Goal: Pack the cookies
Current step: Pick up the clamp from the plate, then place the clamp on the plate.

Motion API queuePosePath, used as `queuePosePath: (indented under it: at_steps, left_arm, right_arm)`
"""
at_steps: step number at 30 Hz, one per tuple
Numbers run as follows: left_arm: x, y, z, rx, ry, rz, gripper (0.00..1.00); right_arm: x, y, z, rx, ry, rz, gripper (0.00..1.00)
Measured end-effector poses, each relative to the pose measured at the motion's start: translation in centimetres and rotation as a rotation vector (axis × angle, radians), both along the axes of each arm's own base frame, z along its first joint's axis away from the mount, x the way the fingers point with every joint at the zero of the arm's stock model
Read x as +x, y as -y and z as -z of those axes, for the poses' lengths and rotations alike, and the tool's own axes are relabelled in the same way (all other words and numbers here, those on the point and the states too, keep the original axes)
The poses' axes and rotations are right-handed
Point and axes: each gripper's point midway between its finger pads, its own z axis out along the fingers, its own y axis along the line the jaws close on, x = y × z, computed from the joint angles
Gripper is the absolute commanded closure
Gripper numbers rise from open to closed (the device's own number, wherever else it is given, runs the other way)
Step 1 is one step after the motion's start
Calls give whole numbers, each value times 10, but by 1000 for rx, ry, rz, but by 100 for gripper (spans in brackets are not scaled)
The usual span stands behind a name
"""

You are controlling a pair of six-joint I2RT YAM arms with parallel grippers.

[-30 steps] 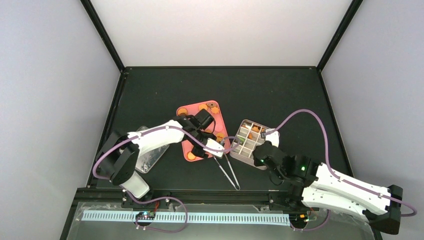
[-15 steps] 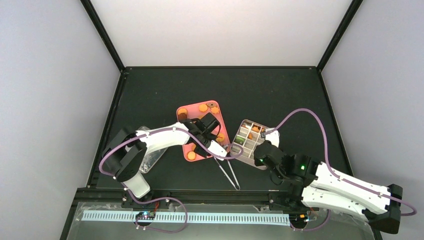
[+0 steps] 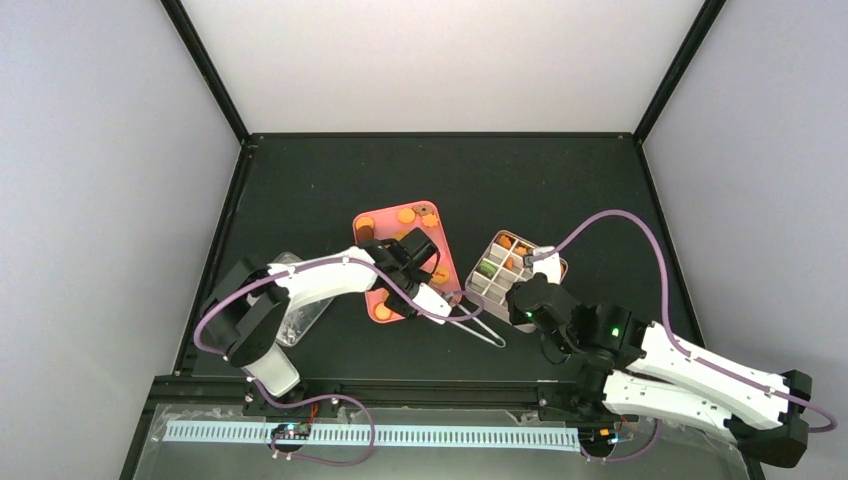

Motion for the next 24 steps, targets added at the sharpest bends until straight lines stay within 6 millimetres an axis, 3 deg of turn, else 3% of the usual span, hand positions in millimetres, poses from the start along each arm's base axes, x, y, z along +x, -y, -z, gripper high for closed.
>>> queuePosePath:
  at_steps: [6,11,16,20,24]
  left_arm:
    - [-5,0,-40,-85,34,-21,98]
    - [-18,-8,-83,-194,22,-54,98]
    - [-22,-35,-128,-355,-81,-184,99]
    - [-14,-62,-166,-526,-133,-336,98]
    - [-16,-78,-178,-638,-185,-439,98]
  right_arm:
    - [3,-5,-21,24,40,-20,58]
    - [5,-11,-36,56,74,-40,37]
    - [4,-15,-52,112,117,-74,16]
    - [3,-22,-70,188,159,-111,14]
    - [1,-36,-77,241,175,-161,14]
